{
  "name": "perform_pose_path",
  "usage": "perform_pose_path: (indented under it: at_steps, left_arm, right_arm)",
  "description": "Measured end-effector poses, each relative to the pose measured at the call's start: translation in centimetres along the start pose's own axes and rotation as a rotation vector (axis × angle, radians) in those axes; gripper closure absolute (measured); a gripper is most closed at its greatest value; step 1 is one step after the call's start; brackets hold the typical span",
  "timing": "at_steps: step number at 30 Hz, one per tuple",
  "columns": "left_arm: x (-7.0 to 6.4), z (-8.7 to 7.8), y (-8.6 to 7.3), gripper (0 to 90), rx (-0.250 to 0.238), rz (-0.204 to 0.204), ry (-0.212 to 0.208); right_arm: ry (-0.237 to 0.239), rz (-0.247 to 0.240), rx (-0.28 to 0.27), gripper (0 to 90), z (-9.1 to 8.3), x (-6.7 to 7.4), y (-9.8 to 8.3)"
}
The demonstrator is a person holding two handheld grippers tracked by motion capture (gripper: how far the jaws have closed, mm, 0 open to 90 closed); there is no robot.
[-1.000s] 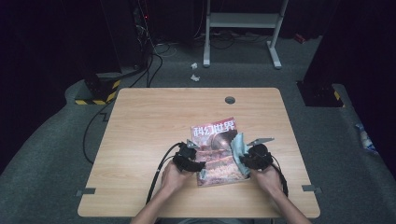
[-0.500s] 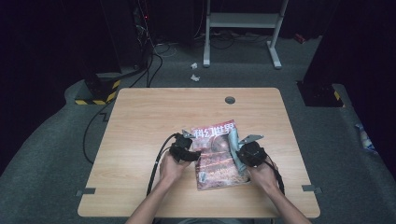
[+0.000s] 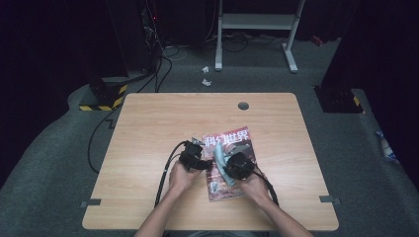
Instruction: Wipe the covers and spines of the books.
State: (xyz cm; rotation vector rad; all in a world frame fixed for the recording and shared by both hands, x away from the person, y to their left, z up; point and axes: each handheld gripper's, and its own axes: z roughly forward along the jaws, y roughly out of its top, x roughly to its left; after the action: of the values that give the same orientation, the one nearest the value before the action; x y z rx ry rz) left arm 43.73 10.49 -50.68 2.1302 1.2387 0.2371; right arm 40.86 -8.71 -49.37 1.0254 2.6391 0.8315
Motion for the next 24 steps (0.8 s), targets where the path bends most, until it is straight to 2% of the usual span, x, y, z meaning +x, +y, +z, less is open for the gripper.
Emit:
perform_pose_path:
  at_steps: [1, 4, 5, 6, 9, 11, 12, 13, 14, 15, 19, 20, 21, 22, 24]
  left_arm:
    - [0.0, 0.0, 0.0, 41.0, 0.0, 0.0, 0.0]
    - [0.7, -0.3, -0.2, 41.8, -0.006, -0.015, 0.015]
    - [0.7, -0.3, -0.2, 41.9, -0.006, -0.015, 0.015]
    - [1.0, -0.3, -0.2, 41.8, -0.014, -0.033, 0.025]
    - [1.0, -0.3, -0.2, 41.7, -0.014, -0.028, 0.029]
    - [0.8, -0.3, -0.2, 41.6, -0.002, 0.0, 0.045]
    - [0.9, -0.3, -0.2, 40.9, 0.001, 0.001, 0.038]
    - [0.9, -0.3, -0.2, 40.7, 0.001, 0.001, 0.038]
    - [1.0, -0.3, -0.1, 40.5, 0.002, 0.005, 0.038]
    - [1.0, -0.3, -0.1, 40.5, 0.002, 0.008, 0.036]
    - [1.1, -0.3, -0.1, 40.5, 0.0, 0.006, 0.029]
    - [1.1, -0.3, -0.1, 40.6, 0.001, 0.006, 0.029]
    - [1.1, -0.3, -0.1, 40.6, 0.002, 0.007, 0.028]
    - [1.1, -0.4, -0.1, 40.6, 0.005, 0.009, 0.025]
    - [1.2, -0.4, -0.1, 40.6, 0.006, 0.011, 0.025]
  right_arm:
    - [0.0, 0.0, 0.0, 81.8, 0.0, 0.0, 0.0]
    - [0.018, -0.053, 0.001, 81.7, 0.9, 2.0, 1.1]
    - [0.023, -0.05, -0.006, 81.7, 1.0, 2.2, 1.2]
    - [0.026, -0.051, -0.006, 81.7, 1.1, 2.3, 1.3]
    - [0.032, -0.051, -0.01, 81.6, 1.1, 2.2, 1.3]
    - [0.033, -0.041, -0.007, 81.6, 0.9, 1.7, 1.0]
    - [0.011, -0.031, -0.005, 81.6, 0.3, 0.9, 0.3]
    - [0.011, -0.031, -0.005, 81.6, 0.3, 0.9, 0.3]
    - [-0.026, -0.01, -0.004, 81.6, -0.6, -0.5, -0.8]
    - [-0.026, -0.01, -0.004, 81.6, -0.6, -0.5, -0.8]
    - [-0.099, 0.069, 0.007, 81.7, -2.6, -4.1, -3.2]
    - [-0.13, 0.111, 0.017, 81.7, -3.4, -5.5, -4.0]
    - [-0.13, 0.111, 0.017, 81.7, -3.4, -5.5, -4.0]
    - [-0.143, 0.134, 0.017, 81.8, -3.9, -6.5, -4.6]
    - [-0.145, 0.138, 0.014, 81.8, -4.1, -6.7, -4.9]
